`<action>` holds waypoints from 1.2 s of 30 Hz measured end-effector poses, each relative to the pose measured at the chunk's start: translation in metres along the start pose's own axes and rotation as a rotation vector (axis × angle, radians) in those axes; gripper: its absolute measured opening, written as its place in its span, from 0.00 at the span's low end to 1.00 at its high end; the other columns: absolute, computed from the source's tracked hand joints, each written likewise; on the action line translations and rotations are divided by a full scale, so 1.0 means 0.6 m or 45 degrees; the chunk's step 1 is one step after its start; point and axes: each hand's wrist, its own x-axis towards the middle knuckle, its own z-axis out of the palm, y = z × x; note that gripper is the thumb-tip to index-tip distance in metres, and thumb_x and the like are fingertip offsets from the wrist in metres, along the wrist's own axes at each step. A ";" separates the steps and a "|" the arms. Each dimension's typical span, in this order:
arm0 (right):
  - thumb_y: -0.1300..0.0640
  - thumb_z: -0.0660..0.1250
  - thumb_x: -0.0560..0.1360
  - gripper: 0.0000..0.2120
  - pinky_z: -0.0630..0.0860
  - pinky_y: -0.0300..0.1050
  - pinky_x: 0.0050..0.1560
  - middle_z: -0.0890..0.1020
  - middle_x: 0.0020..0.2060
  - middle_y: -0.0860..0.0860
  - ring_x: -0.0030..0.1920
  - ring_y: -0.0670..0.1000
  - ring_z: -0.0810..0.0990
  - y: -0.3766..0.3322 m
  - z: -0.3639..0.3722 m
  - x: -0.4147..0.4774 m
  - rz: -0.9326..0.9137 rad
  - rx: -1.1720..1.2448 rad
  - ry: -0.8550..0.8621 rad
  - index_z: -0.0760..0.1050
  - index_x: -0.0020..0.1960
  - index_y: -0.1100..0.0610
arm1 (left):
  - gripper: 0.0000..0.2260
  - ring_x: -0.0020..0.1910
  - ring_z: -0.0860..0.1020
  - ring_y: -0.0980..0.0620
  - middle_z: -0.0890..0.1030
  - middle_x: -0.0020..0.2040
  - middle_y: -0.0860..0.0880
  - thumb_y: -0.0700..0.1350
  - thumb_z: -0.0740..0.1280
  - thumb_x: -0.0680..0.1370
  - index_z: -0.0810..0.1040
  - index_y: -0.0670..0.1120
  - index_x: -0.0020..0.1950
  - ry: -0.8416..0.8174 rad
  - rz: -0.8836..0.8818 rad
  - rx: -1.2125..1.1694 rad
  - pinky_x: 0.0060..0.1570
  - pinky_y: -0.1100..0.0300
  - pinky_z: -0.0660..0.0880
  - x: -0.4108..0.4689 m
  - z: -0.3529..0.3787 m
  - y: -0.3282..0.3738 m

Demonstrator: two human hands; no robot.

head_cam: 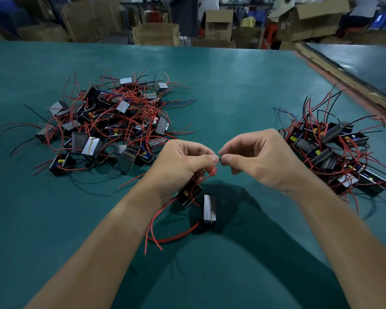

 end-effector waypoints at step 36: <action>0.67 0.76 0.70 0.11 0.80 0.41 0.39 0.86 0.36 0.46 0.35 0.47 0.83 0.010 0.008 -0.002 -0.102 -0.290 -0.031 0.82 0.41 0.52 | 0.08 0.26 0.71 0.51 0.80 0.27 0.51 0.35 0.69 0.76 0.82 0.42 0.37 0.053 0.012 0.261 0.26 0.66 0.67 0.002 -0.001 -0.007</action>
